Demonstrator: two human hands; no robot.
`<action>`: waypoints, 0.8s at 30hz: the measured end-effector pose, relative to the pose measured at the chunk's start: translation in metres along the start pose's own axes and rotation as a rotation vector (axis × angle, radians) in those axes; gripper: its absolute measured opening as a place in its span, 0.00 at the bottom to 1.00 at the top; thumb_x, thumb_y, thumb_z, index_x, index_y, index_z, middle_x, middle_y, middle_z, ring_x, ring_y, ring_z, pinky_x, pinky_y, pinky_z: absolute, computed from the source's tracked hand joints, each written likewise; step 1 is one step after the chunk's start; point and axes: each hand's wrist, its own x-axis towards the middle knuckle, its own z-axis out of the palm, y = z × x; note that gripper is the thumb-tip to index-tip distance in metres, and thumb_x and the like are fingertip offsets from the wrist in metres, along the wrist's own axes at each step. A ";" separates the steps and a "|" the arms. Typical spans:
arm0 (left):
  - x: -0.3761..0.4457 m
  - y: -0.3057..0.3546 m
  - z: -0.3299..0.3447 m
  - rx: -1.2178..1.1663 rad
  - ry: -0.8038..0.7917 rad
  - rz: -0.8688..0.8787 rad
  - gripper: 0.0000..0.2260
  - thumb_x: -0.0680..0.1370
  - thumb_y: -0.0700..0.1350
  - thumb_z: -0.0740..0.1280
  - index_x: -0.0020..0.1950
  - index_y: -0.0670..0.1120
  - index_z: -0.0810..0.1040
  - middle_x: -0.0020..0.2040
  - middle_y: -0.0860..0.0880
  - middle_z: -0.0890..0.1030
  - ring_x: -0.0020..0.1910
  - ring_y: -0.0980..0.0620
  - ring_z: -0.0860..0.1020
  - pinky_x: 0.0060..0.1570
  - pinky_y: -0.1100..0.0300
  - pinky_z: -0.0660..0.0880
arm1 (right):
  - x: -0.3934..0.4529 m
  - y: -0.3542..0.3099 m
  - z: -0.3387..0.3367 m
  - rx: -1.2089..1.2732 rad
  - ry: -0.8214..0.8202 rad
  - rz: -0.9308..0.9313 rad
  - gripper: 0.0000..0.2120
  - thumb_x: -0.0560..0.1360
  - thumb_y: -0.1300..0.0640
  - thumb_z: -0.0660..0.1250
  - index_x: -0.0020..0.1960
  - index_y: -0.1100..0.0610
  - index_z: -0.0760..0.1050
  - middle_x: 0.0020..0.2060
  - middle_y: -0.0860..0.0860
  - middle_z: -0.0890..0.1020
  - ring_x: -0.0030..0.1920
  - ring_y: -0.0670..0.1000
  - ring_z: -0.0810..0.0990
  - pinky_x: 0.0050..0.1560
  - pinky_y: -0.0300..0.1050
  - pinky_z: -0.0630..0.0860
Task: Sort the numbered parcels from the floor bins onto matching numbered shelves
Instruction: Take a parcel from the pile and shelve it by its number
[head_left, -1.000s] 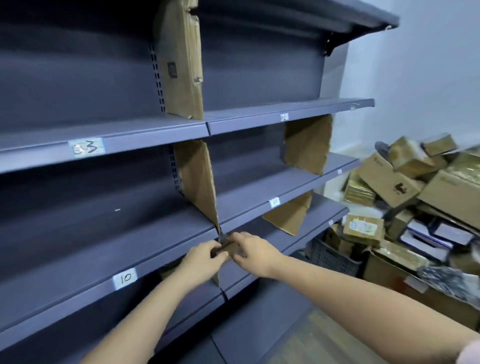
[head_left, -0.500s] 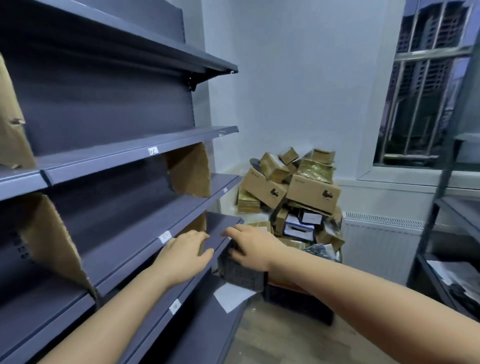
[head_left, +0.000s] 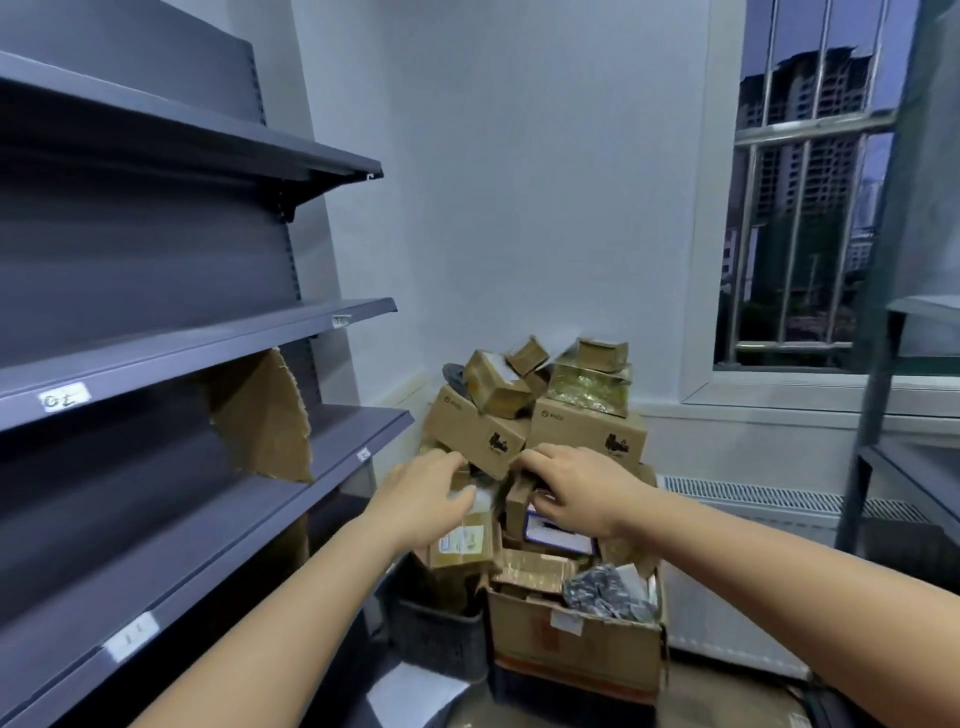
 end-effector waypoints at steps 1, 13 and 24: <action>0.017 0.004 0.004 -0.002 -0.005 -0.005 0.20 0.80 0.55 0.58 0.70 0.50 0.69 0.67 0.49 0.73 0.64 0.46 0.73 0.62 0.51 0.71 | 0.006 0.017 0.002 0.000 0.002 0.012 0.18 0.78 0.52 0.59 0.67 0.53 0.66 0.59 0.53 0.75 0.56 0.57 0.76 0.50 0.50 0.73; 0.228 0.008 0.054 0.045 -0.023 0.074 0.21 0.80 0.53 0.58 0.71 0.49 0.69 0.69 0.49 0.72 0.67 0.48 0.71 0.67 0.51 0.67 | 0.101 0.183 0.056 0.003 -0.018 0.123 0.22 0.79 0.51 0.58 0.72 0.50 0.63 0.68 0.50 0.72 0.62 0.54 0.74 0.59 0.50 0.73; 0.462 0.025 0.078 -0.019 -0.014 0.247 0.21 0.80 0.56 0.57 0.71 0.49 0.69 0.67 0.50 0.73 0.64 0.48 0.73 0.62 0.52 0.71 | 0.222 0.347 0.086 -0.005 0.027 0.295 0.20 0.79 0.50 0.58 0.71 0.51 0.65 0.66 0.50 0.74 0.62 0.53 0.75 0.58 0.48 0.73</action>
